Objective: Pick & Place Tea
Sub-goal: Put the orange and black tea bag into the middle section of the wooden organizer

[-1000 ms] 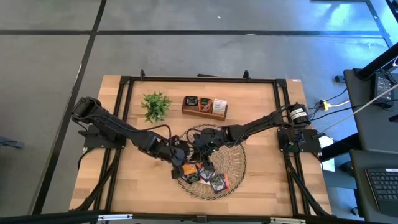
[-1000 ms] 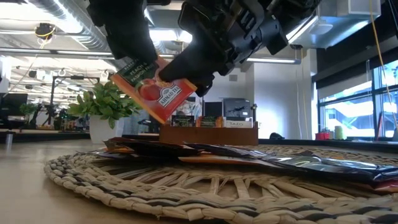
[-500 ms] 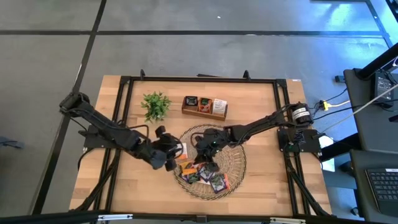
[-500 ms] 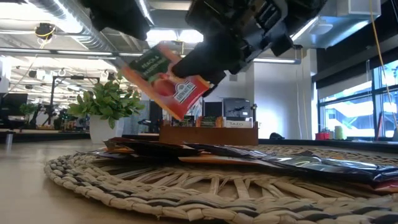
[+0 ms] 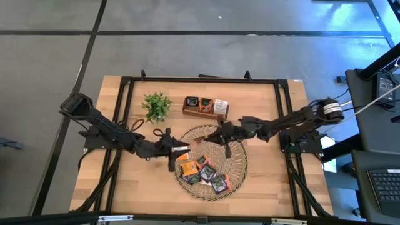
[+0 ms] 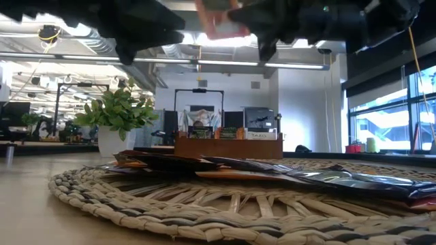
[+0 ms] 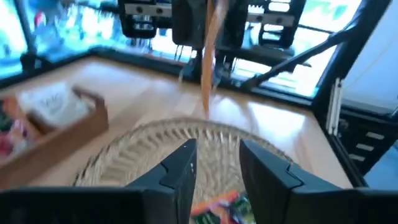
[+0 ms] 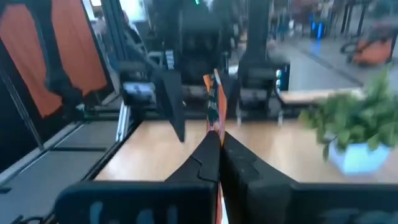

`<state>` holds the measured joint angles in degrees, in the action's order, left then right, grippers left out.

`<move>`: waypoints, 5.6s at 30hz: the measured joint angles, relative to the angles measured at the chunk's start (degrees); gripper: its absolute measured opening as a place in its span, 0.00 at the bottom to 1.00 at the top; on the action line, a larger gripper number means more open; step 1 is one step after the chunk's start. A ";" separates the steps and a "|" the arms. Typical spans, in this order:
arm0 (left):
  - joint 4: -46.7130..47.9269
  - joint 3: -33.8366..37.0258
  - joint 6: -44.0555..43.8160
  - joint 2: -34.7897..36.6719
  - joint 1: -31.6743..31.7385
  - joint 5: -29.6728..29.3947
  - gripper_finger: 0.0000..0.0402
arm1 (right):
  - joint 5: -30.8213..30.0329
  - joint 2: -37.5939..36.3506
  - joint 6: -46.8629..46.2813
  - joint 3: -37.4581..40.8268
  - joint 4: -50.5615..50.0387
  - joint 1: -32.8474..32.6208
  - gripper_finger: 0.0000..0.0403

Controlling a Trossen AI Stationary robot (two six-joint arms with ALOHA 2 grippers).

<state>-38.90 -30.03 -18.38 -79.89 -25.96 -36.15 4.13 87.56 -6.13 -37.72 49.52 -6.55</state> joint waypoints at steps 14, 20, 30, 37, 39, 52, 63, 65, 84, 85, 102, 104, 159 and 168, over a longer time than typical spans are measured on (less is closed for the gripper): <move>-20.77 -2.08 21.16 -11.02 7.88 12.47 0.28 | -0.92 0.92 4.92 -2.88 5.26 -1.24 0.02; -20.91 -3.23 19.00 -11.98 8.61 13.78 0.26 | -1.57 0.91 5.11 -2.88 4.41 -1.27 0.02; -22.08 -3.25 13.36 -11.96 8.61 12.85 0.21 | -3.05 0.92 5.16 -2.88 0.89 -1.27 0.02; -23.09 -3.25 16.67 -11.96 8.61 11.31 0.14 | -3.39 0.92 5.34 -2.88 0.14 -2.29 0.02; -23.11 -3.25 16.78 -11.96 8.61 11.18 0.11 | -4.55 0.92 5.45 -2.88 0.21 -2.74 0.02; -22.15 -3.25 16.31 -11.96 8.61 11.19 0.07 | -5.47 0.92 10.62 -2.90 -1.03 -3.41 0.03; -17.01 -3.25 12.70 -11.90 8.57 12.77 0.05 | -6.08 -4.10 11.16 -2.90 -12.58 -2.57 0.39; -14.44 -3.27 10.62 -11.90 8.55 13.39 0.05 | -6.13 -6.33 9.41 -2.90 -16.62 -1.89 0.46; -8.87 -3.27 5.41 -11.90 8.55 16.36 0.05 | 2.06 -0.33 8.12 -25.28 -54.34 -1.23 0.49; -8.87 -3.27 5.42 -11.90 8.55 16.36 0.05 | 2.06 0.27 8.13 -25.47 -54.31 -1.30 0.47; -8.38 -3.27 5.63 -11.90 8.55 16.21 0.07 | 2.04 0.75 8.04 -25.59 -53.91 -1.31 0.12; -8.38 -3.27 5.63 -11.90 8.55 16.21 0.08 | 2.02 0.75 8.09 -25.59 -53.91 -1.31 0.08; -4.06 -3.25 6.57 -11.76 8.44 13.31 0.29 | 7.44 1.67 21.04 -4.66 -26.71 28.69 0.01; -4.10 -3.25 6.57 -11.74 8.44 13.31 0.28 | 7.36 8.73 21.65 -8.04 -26.38 29.88 0.01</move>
<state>-43.00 -33.28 -11.81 -91.64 -17.52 -22.85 11.49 96.29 15.52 -45.76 23.14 23.33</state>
